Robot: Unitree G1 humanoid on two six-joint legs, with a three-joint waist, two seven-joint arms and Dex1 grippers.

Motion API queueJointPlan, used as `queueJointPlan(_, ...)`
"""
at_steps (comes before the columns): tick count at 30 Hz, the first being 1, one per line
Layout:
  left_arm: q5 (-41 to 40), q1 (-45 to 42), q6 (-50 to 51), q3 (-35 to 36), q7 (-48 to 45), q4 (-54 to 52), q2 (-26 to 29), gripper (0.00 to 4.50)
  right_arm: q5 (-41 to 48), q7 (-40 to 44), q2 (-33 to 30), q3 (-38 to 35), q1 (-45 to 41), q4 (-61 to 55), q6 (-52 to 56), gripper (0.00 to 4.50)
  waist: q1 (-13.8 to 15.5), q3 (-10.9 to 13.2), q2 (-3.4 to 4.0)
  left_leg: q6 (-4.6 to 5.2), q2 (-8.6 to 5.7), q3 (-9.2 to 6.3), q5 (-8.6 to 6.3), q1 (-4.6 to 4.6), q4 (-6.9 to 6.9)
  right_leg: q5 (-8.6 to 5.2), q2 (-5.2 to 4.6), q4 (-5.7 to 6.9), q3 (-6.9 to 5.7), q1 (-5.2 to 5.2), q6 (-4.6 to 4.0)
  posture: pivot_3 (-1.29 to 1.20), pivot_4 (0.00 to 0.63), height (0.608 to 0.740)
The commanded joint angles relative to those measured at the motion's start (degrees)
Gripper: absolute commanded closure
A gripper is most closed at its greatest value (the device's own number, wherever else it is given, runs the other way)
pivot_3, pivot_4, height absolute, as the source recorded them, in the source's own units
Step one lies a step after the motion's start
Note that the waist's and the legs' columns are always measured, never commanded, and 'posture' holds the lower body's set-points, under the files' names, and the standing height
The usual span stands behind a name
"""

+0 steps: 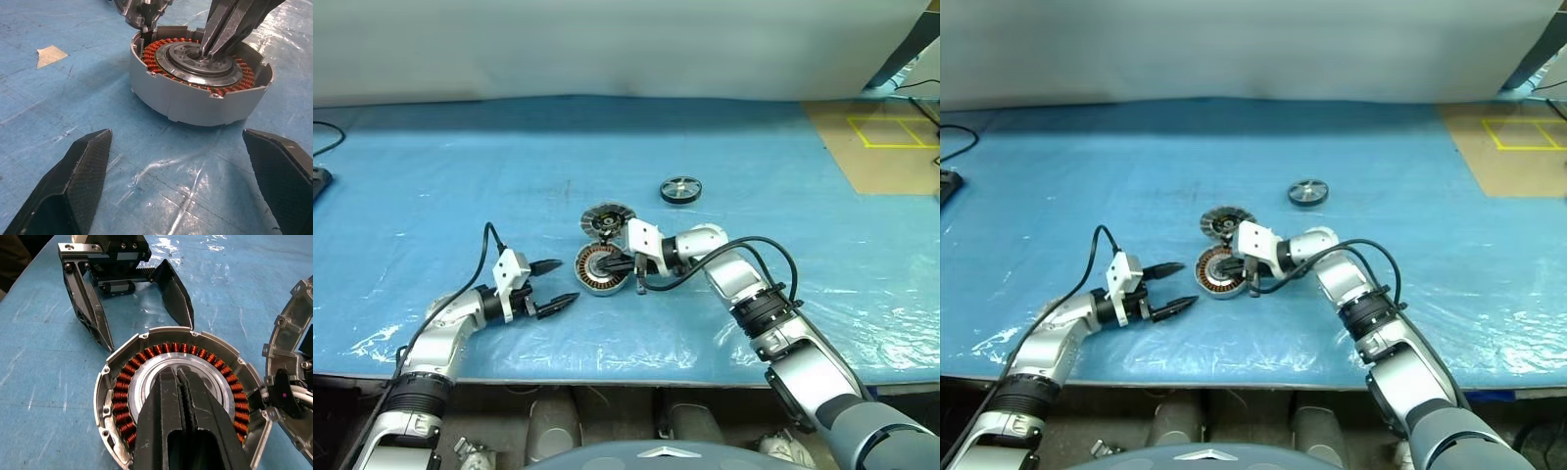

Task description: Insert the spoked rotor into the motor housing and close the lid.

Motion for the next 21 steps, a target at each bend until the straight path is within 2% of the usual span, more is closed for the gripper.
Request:
queueJointPlan(1,0.41,0.7,-0.02,-0.31,-0.11,-0.08,0.07,0.0,-2.73,-0.33,-1.52,1.24,0.14,1.56,-0.53,4.48,0.0,0.0,0.0,0.0,0.0,0.0,0.0,0.0,0.0,0.0,0.0,0.01,0.0,0.0,0.0,0.0,0.15,0.74)
queueJointPlan(21,0.45,0.21,-0.11,-0.63,-0.12,0.43,-0.25,0.0,0.11,-0.2,-3.0,-2.23,-1.86,-3.44,0.23,4.48,0.04,0.0,0.01,0.0,0.0,0.0,0.0,-0.04,0.01,0.0,0.0,0.01,0.0,-0.02,0.0,0.0,0.15,0.74)
